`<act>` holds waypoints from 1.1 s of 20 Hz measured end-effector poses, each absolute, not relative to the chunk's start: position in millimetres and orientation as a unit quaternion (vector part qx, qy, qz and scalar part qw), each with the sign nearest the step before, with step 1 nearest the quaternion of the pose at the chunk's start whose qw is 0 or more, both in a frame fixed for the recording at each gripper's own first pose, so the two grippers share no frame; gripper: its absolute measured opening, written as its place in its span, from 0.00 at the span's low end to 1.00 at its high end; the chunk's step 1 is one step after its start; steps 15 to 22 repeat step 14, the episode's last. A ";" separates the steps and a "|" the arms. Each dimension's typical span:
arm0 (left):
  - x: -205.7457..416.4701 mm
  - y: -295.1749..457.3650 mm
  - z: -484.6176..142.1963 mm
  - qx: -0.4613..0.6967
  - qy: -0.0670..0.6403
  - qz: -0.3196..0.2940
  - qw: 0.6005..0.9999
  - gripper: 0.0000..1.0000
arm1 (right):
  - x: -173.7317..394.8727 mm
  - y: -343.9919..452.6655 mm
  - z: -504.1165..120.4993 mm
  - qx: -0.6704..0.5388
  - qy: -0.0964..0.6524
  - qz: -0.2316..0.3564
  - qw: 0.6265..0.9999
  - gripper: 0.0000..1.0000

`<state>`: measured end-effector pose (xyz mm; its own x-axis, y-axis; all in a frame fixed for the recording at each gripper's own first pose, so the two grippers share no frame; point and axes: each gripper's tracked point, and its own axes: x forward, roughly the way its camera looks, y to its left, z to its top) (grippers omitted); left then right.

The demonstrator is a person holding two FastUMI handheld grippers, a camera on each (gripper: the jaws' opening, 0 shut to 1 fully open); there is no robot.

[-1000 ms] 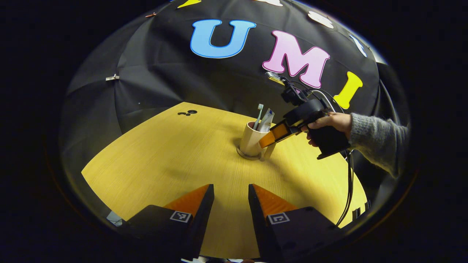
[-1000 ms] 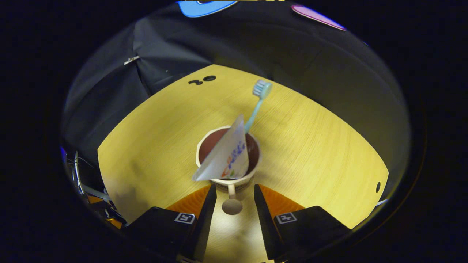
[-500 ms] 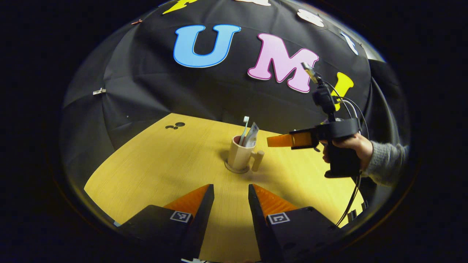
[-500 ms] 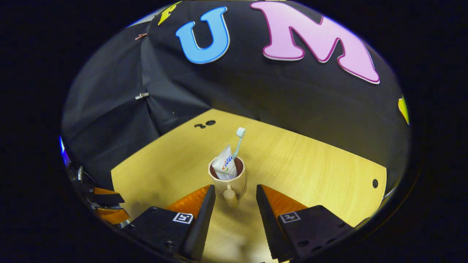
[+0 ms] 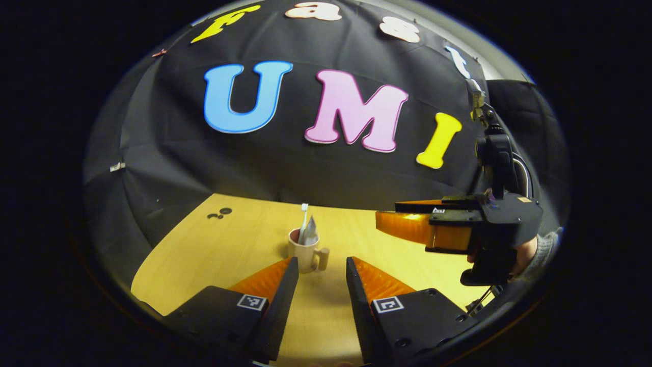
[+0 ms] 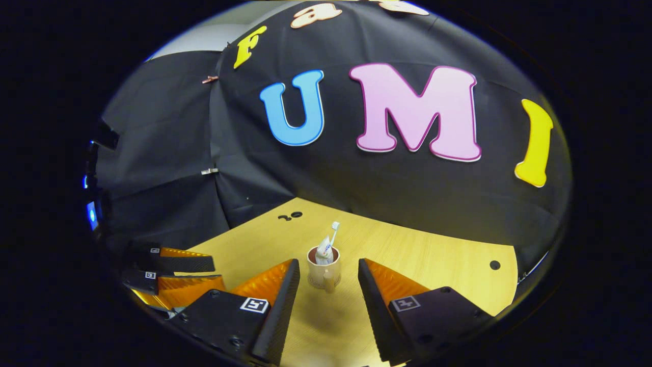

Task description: Put the toothbrush and toothpaste on the desktop into the cup, then pick up the cup and place it on the coaster on the desktop.

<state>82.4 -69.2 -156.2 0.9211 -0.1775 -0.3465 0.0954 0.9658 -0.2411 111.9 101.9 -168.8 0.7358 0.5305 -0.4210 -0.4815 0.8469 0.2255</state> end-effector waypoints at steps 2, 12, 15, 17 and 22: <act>77.7 -77.8 -139.8 -0.107 0.168 -0.077 0.977 0.61 | 98.9 90.7 -153.1 0.030 0.222 0.260 0.939 0.71; 54.2 -95.0 -83.7 -0.070 0.107 -0.081 0.989 0.72 | 39.6 54.2 -93.6 0.046 0.175 0.224 0.958 0.72; 50.5 -94.8 -78.3 -0.062 0.103 -0.077 0.990 0.77 | 34.6 46.3 -86.0 0.043 0.169 0.216 0.961 0.82; 50.5 -94.8 -78.3 -0.062 0.103 -0.077 0.990 0.77 | 34.6 46.3 -86.0 0.043 0.169 0.216 0.961 0.82; 50.5 -94.8 -78.3 -0.062 0.103 -0.077 0.990 0.77 | 34.6 46.3 -86.0 0.043 0.169 0.216 0.961 0.82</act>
